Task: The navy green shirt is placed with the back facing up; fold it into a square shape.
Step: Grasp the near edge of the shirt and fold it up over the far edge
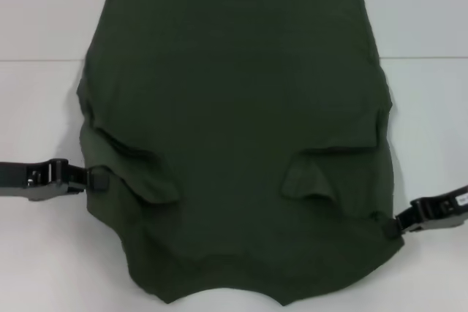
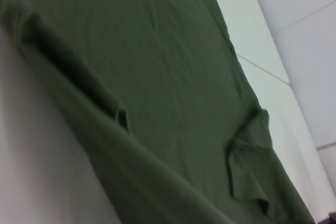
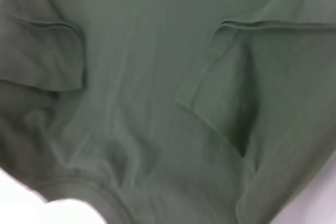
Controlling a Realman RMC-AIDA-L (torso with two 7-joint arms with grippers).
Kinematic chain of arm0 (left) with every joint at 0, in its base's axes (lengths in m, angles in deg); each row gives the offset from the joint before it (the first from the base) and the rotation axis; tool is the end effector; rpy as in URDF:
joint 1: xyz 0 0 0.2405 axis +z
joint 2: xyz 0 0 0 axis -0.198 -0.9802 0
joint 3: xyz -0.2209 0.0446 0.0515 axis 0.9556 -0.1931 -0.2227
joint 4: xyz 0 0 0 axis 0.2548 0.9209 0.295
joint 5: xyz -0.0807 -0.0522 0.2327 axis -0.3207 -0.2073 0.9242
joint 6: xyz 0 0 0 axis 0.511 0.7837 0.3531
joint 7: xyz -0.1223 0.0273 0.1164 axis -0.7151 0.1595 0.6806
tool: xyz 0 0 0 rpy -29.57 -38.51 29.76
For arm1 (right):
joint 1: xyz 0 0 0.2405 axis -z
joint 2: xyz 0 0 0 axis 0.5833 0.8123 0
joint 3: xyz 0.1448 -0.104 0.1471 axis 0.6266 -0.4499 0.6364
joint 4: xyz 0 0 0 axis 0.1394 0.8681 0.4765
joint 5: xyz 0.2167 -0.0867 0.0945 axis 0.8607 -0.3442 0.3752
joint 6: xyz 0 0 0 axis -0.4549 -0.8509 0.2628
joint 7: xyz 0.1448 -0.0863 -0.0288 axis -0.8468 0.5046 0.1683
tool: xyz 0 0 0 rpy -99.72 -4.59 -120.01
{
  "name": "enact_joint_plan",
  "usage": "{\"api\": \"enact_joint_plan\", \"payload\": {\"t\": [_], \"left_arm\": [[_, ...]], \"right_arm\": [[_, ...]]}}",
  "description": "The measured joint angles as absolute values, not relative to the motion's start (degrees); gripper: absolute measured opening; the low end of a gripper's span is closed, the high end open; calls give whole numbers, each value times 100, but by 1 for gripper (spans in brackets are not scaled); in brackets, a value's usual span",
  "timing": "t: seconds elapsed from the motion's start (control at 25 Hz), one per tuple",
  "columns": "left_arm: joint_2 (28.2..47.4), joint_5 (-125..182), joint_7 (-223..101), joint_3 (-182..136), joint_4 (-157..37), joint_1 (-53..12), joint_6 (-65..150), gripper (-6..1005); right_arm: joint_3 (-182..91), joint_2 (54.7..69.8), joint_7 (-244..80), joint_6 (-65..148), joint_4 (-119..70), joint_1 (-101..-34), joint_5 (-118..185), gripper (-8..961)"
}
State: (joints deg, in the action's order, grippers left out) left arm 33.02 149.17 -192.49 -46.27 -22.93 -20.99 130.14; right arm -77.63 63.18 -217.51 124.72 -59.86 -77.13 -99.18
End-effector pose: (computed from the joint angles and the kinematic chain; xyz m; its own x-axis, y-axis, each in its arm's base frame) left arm -0.3077 0.3597 0.0646 0.1792 0.9182 0.3533 0.9674 -0.2297 0.1065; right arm 0.2778 0.3787 0.0105 0.2874 -0.9568 -0.0441 -0.9543 -0.2821 -0.0986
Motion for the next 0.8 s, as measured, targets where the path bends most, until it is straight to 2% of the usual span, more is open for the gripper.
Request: {"api": "enact_joint_plan", "payload": {"t": [0.12, 0.28, 0.52, 0.8], "left_arm": [[3230, 14936, -19259, -4627, -2381, -2096, 13280, 20], [3156, 15052, -19262, -4627, -2457, -2013, 13658, 20], [3130, 15302, -19241, -4679, -2493, -1871, 14004, 20], [3130, 15657, -19046, -4697, -2486, -1788, 14608, 20]], "right_arm": [[-7732, 6213, -21562, 12860, -6068, -7536, -9719, 22], [-7631, 6155, -21178, 13538, -6272, -7231, -9647, 21], [-7549, 6152, -20582, 14293, -6325, -6937, -9647, 22], [-7828, 6235, -20165, 14614, -6117, -6800, -9701, 22]]}}
